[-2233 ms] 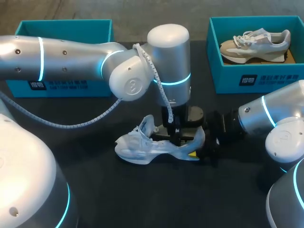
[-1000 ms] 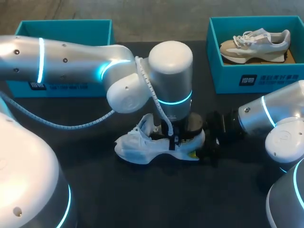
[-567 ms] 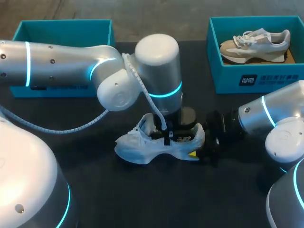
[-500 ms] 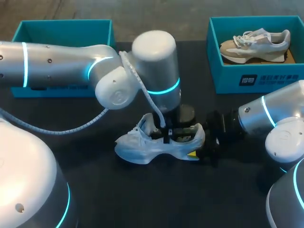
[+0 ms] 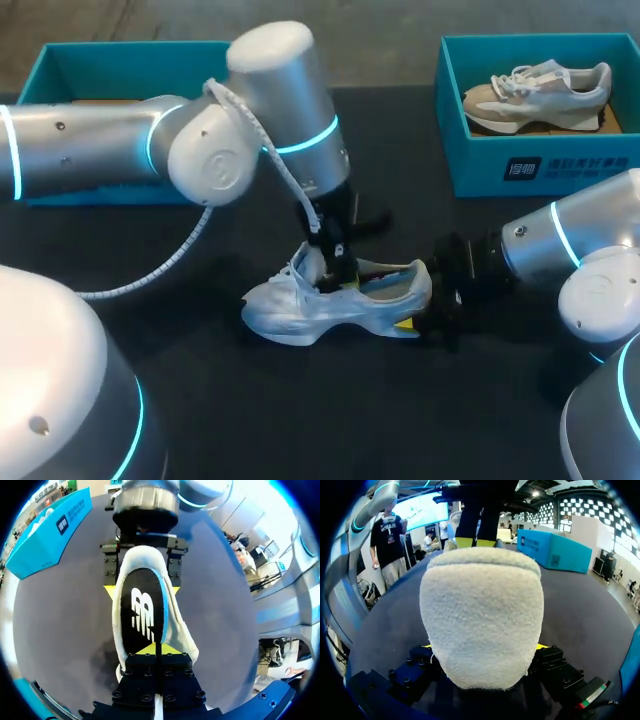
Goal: Take the shoe out of the shoebox, open the shoe tongue, remove and reinsert the insole, then place the shoe into the shoebox
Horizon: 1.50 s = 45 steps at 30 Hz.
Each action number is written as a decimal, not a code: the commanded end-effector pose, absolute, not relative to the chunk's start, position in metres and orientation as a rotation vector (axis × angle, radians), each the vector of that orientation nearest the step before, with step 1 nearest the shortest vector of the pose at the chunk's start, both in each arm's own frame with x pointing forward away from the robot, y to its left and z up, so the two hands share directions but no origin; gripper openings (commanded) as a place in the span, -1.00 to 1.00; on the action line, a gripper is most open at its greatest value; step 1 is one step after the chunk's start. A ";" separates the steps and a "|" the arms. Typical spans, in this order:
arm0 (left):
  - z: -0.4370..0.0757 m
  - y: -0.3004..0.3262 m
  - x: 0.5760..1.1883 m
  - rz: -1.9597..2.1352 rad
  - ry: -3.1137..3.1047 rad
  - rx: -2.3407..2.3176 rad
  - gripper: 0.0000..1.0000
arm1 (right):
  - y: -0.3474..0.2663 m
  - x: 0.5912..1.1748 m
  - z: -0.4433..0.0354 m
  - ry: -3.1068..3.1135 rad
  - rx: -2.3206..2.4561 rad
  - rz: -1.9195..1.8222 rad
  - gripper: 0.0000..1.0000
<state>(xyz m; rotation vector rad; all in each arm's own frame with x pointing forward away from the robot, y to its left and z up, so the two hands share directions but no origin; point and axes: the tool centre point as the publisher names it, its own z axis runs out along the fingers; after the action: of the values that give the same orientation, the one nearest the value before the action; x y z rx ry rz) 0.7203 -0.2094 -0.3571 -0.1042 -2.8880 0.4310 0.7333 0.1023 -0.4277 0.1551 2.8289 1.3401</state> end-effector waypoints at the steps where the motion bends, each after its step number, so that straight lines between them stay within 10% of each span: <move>1: -0.348 -0.203 0.720 0.519 -2.857 -0.122 -1.00 | 0.105 0.733 -0.431 2.833 0.157 1.332 -1.00; 31: -0.324 -0.252 0.710 0.682 -2.842 -0.180 -1.00 | 0.105 0.733 -0.431 2.833 0.157 1.332 -1.00; 34: -0.326 -0.251 0.711 0.682 -2.847 -0.153 -0.32 | 0.105 0.733 -0.431 2.833 0.157 1.332 -1.00; 45: -0.311 -0.242 0.698 0.747 -2.996 -0.172 0.55 | 0.105 0.733 -0.431 2.833 0.157 1.332 -1.00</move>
<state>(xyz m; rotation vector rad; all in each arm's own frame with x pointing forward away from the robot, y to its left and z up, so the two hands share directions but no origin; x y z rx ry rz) 0.7111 -0.2520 -0.3170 -0.1856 -2.9468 0.7192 0.7332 0.1022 -0.4276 0.1553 2.8289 1.3402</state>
